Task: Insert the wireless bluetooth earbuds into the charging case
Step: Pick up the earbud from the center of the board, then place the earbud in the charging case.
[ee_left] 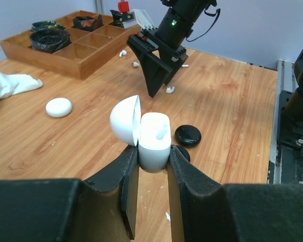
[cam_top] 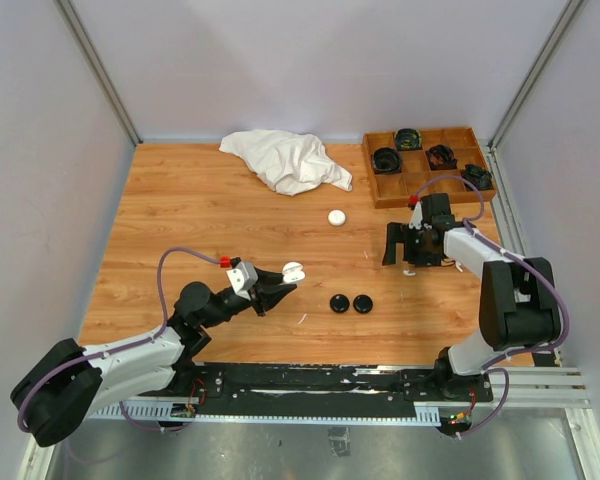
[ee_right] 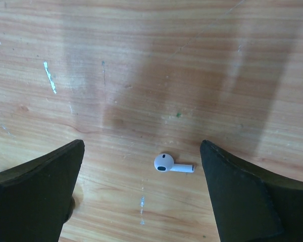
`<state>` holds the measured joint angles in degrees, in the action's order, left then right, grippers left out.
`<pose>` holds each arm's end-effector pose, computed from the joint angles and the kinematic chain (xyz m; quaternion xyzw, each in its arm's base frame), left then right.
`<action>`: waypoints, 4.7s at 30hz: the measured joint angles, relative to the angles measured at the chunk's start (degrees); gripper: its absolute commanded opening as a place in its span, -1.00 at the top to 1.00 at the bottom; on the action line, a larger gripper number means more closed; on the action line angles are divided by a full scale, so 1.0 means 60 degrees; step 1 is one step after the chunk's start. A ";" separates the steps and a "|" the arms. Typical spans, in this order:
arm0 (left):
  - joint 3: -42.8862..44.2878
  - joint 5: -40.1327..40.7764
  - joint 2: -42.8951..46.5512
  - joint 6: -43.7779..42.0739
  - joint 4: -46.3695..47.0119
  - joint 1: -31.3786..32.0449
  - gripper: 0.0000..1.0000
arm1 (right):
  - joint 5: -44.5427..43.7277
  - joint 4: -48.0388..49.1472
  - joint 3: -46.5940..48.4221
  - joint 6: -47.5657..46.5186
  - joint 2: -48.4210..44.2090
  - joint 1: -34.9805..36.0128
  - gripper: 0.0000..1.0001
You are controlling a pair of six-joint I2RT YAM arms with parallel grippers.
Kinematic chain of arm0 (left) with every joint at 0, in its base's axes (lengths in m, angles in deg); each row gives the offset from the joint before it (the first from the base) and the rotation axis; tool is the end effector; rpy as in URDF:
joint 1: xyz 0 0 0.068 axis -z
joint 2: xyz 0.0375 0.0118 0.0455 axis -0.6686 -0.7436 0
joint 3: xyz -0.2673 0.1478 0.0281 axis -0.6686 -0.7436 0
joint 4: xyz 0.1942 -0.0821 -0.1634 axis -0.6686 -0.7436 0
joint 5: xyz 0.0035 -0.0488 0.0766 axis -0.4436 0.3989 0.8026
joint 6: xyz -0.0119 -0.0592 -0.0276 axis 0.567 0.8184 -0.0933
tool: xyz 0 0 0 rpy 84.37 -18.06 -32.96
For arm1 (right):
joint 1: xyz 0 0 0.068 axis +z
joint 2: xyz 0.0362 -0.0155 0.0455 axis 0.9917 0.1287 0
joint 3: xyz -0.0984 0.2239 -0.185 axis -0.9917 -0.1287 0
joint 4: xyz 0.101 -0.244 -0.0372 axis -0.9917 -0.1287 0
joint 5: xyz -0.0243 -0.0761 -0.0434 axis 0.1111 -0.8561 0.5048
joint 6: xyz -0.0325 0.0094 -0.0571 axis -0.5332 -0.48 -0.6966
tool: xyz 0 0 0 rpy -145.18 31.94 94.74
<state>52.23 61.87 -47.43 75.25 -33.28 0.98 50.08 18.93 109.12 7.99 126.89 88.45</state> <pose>0.1156 -0.1313 0.2230 0.3367 0.5655 -0.3932 0.6421 0.3068 0.0441 0.1924 0.0084 0.9560 0.1541 0.2496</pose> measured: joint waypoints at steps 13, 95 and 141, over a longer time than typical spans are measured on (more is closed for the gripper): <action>0.0000 -0.0109 0.0069 -0.0062 -0.0259 0.0000 1.00 | 0.0233 -0.0619 -0.0707 0.0572 -0.0776 0.0000 -0.76; -0.0674 -0.0291 -0.1978 0.0248 0.3340 0.0000 0.99 | -0.0827 -0.1191 0.0725 -0.0470 -0.3388 0.3326 0.76; 0.0685 -0.1694 -0.0455 -0.0521 0.2182 0.0000 0.99 | 0.0823 0.6167 -0.1286 0.2444 -0.6105 0.7843 0.70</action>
<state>56.34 51.70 -50.16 72.13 -20.19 0.98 55.02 55.94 101.41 22.66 90.26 135.51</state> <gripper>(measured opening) 0.288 0.184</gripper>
